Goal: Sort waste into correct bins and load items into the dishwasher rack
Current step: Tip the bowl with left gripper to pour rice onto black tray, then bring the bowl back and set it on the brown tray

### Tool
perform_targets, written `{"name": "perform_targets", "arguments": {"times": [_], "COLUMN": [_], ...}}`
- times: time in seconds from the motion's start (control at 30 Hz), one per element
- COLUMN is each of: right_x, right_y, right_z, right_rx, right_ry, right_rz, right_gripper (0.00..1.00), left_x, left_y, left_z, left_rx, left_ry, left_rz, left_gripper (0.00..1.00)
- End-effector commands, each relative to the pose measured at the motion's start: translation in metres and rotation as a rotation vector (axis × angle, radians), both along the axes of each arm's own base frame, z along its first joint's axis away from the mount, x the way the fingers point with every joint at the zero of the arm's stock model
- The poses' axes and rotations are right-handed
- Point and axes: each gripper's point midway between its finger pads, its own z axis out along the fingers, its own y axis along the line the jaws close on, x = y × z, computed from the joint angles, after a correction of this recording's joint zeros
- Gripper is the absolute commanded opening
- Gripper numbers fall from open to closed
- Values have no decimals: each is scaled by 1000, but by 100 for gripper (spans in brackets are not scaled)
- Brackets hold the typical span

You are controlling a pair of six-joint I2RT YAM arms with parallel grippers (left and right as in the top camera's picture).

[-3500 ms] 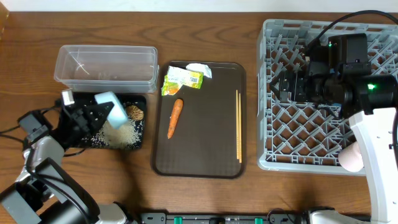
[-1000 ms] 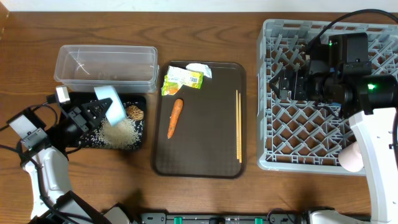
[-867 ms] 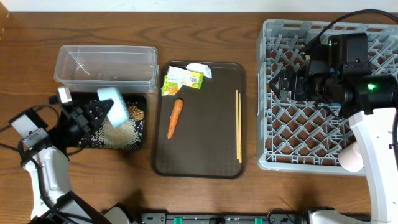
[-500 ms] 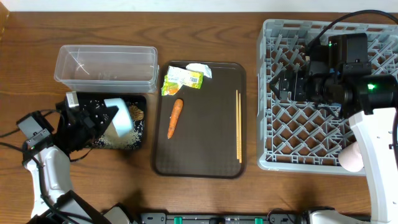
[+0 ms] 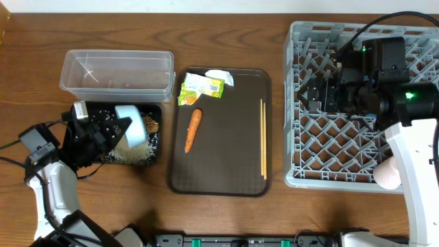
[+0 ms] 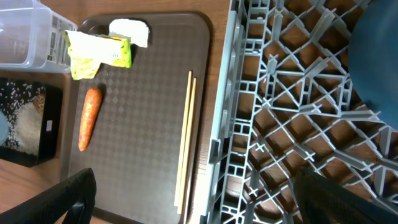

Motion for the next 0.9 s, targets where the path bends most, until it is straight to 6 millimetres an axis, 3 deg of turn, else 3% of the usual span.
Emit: {"name": "perform_targets", "arguments": {"times": [0.0,0.03,0.13,0.23,0.27,0.37,0.4,0.47,0.53,0.6,0.63,0.7,0.77,0.83,0.87], "right_x": [-3,-3,-2,-2,-3,-2,-2,-3,-3,-3,-3,-3,-3,-2,-2], "right_y": [4,4,4,4,4,4,4,4,4,4,4,4,4,4,4], "right_z": [2,3,3,3,3,3,3,3,2,2,2,2,2,3,3], "right_rx": [2,2,3,3,3,3,3,3,2,2,2,2,2,3,3], "right_ry": [-5,-5,-9,-7,-6,-8,-9,-6,-1,-2,-4,-4,-4,-8,-9], "right_rz": [5,5,5,5,5,5,5,5,5,5,5,5,5,5,5], "right_gripper": [94,94,94,94,94,94,94,94,94,94,94,94,94,95,95], "left_x": [-6,-4,2,-7,-6,1,0,-8,-5,-1,-2,-8,-6,-2,-3], "left_y": [-10,-8,12,-11,-10,7,4,-11,-7,6,5,-12,-9,1,1], "left_z": [34,32,-14,34,33,-8,-4,35,25,-7,-6,35,29,1,-1], "left_rx": [-28,-15,38,-47,-30,34,16,-42,-14,34,18,-47,-21,31,16], "left_ry": [-223,-213,117,-219,-213,68,45,-227,-164,61,60,-222,-190,-11,12], "left_rz": [-92,-85,74,-94,-90,41,25,-96,-67,34,31,-94,-79,-3,3], "left_gripper": [6,6,6,6,6,7,6,6,6,6,6,6,6,7,6]}}
